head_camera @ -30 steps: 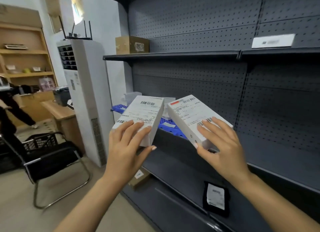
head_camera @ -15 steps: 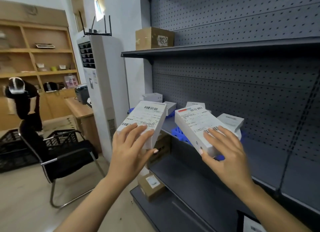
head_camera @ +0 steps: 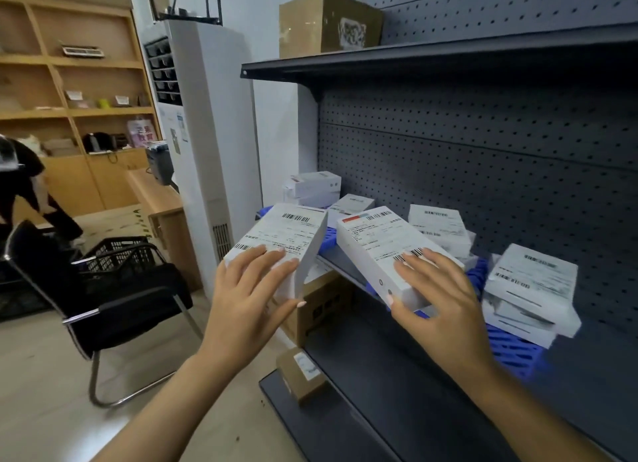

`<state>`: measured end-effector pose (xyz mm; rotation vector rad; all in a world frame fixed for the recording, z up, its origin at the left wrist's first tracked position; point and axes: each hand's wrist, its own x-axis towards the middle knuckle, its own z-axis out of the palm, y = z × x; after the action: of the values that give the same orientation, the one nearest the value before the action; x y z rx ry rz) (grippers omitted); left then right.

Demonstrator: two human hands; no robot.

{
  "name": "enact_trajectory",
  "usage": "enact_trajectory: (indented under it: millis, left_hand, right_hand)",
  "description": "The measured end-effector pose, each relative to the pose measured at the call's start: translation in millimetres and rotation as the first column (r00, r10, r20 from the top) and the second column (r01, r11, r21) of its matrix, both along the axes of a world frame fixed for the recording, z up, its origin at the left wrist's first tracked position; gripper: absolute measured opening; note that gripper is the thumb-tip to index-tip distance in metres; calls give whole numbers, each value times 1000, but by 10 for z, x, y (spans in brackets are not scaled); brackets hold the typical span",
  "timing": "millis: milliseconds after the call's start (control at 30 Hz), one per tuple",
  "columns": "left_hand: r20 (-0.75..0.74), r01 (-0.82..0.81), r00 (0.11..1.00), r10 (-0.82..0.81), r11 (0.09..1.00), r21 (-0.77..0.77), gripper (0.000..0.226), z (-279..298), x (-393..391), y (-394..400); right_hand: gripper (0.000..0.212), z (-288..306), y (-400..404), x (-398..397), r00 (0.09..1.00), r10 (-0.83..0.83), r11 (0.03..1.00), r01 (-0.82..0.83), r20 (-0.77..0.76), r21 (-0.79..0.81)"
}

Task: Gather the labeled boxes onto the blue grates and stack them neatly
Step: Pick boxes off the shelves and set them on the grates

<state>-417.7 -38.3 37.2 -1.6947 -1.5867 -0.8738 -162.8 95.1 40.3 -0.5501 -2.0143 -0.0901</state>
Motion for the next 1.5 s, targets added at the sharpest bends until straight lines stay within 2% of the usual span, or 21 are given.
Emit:
enact_trajectory:
  millis: [267,600,967,1133,1333,1500]
  left_hand:
    - [-12,76,997,-76,997,-7,50,-87,-1104,663]
    - [-11,226,974,-226,974,-34,49,-79,-2272,1665]
    - [38,282,959,-280,959,-28,51,-56,-2712,2828]
    - [7,304,953,-304,953,-3,51,-12,-2779,3310]
    - [22,318,948,-317,948,-19,53,-69,-2884,3724]
    - [12,364,931,-364,930,-42,53,-71,-2980,4096]
  right_hand:
    - [45,-126,505,-922,996,-86,996,87,21,-29]
    - [46,-322,1117,-2002,950,-301,937,311,86,-159]
    - [40,-327,2295,-2400,924,-381,910,382,37,-162]
    - [50,-417,2735,-2551,911,-406,898,412,76,-152]
    - [52,-551,2907,-2639,909,-407,889,416,88,-193]
    - [54,-507,2965,-2719,884,-435,851,466,172,-242]
